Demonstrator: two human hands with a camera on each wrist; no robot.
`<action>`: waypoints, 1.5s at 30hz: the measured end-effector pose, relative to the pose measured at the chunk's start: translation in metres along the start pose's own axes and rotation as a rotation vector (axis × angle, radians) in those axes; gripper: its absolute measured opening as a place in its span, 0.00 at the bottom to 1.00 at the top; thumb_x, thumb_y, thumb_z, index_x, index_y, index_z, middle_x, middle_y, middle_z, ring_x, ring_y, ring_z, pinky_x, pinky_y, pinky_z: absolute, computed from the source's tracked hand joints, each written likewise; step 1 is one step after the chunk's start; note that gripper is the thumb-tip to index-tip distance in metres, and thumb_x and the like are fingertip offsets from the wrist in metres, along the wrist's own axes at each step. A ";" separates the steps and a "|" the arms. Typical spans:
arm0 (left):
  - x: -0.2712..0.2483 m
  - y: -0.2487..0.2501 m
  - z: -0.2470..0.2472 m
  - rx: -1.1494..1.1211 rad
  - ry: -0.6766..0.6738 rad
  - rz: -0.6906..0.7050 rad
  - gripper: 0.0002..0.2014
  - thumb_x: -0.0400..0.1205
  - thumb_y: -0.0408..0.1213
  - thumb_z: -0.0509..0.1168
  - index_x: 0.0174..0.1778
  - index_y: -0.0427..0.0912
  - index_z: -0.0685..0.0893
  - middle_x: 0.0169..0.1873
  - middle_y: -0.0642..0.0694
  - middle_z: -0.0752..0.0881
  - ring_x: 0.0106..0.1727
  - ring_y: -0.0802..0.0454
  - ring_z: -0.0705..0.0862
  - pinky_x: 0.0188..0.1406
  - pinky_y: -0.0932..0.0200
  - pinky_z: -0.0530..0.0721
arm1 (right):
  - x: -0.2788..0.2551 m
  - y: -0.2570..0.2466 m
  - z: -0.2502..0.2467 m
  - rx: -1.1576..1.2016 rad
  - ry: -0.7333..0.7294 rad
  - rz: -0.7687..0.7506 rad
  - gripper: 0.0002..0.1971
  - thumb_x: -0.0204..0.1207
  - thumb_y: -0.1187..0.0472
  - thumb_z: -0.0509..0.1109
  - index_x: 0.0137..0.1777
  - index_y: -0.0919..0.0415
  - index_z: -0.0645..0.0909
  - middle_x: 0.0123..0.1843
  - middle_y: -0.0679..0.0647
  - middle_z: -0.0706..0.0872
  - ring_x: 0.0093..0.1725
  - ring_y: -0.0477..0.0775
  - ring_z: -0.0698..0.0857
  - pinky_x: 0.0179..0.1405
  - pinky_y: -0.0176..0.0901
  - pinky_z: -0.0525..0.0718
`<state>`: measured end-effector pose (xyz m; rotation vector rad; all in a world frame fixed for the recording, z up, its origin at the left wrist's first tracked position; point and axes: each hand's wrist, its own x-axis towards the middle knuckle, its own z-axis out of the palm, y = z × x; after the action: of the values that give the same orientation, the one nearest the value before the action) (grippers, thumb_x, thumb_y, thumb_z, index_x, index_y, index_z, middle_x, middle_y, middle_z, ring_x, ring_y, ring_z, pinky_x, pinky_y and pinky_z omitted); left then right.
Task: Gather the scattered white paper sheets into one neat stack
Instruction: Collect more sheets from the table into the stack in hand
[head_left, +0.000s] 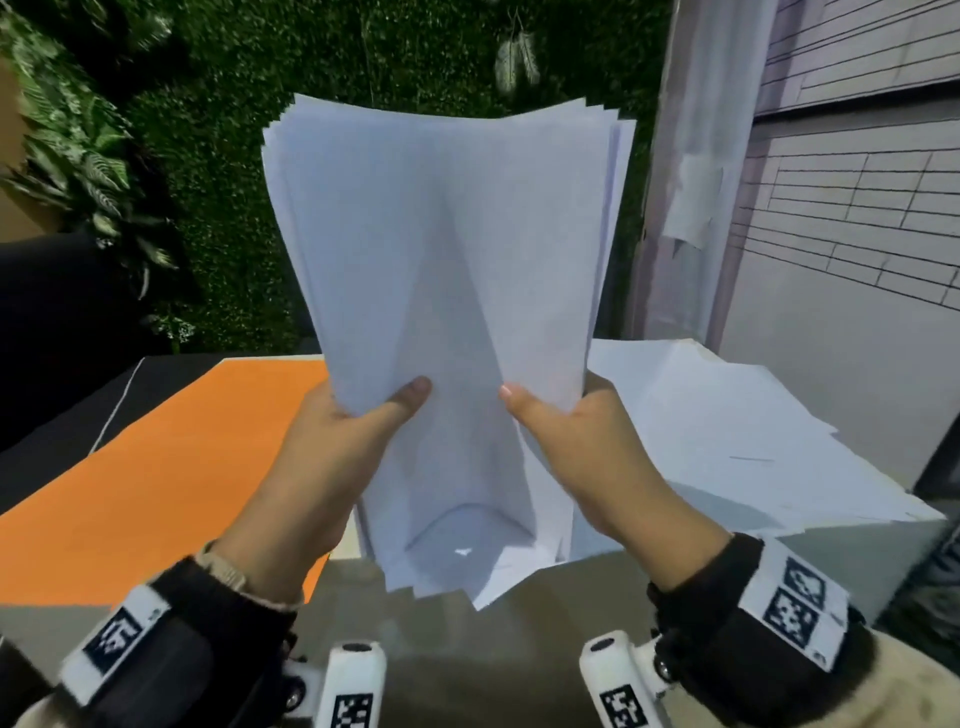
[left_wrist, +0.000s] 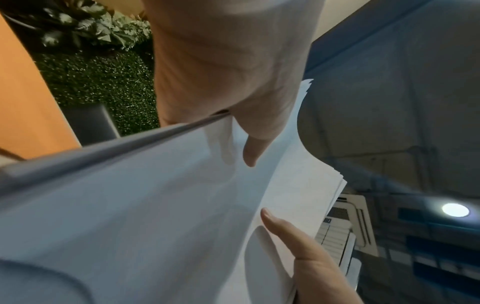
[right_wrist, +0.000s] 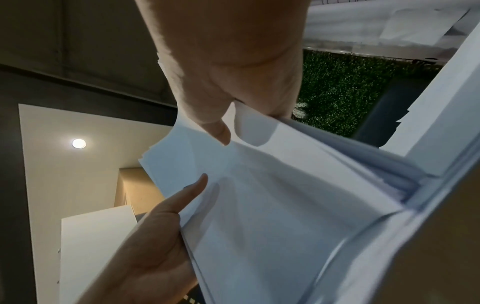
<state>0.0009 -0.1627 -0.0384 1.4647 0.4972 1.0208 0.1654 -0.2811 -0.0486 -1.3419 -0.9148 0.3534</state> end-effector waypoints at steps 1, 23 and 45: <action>0.002 0.002 -0.001 -0.025 0.017 0.028 0.13 0.88 0.36 0.75 0.69 0.45 0.91 0.57 0.51 0.98 0.59 0.50 0.97 0.55 0.53 0.95 | 0.000 -0.003 -0.003 0.017 0.008 -0.020 0.03 0.83 0.56 0.79 0.53 0.47 0.89 0.47 0.36 0.95 0.48 0.37 0.93 0.42 0.25 0.87; -0.006 -0.050 -0.008 -0.013 0.053 -0.020 0.16 0.89 0.37 0.75 0.73 0.45 0.90 0.64 0.49 0.97 0.65 0.47 0.96 0.69 0.37 0.92 | -0.011 0.043 -0.014 -0.137 -0.102 0.183 0.10 0.78 0.47 0.81 0.45 0.43 0.82 0.40 0.32 0.89 0.39 0.31 0.89 0.34 0.20 0.82; -0.009 -0.058 0.038 1.014 -0.484 0.150 0.40 0.81 0.72 0.71 0.88 0.64 0.69 0.87 0.62 0.72 0.86 0.59 0.72 0.86 0.47 0.75 | 0.017 0.030 -0.103 0.298 0.585 0.072 0.16 0.81 0.53 0.80 0.67 0.55 0.88 0.58 0.44 0.96 0.60 0.49 0.93 0.63 0.50 0.91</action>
<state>0.0424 -0.1811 -0.0917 2.5928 0.5806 0.4604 0.2597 -0.3312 -0.0656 -1.1118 -0.3104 0.1281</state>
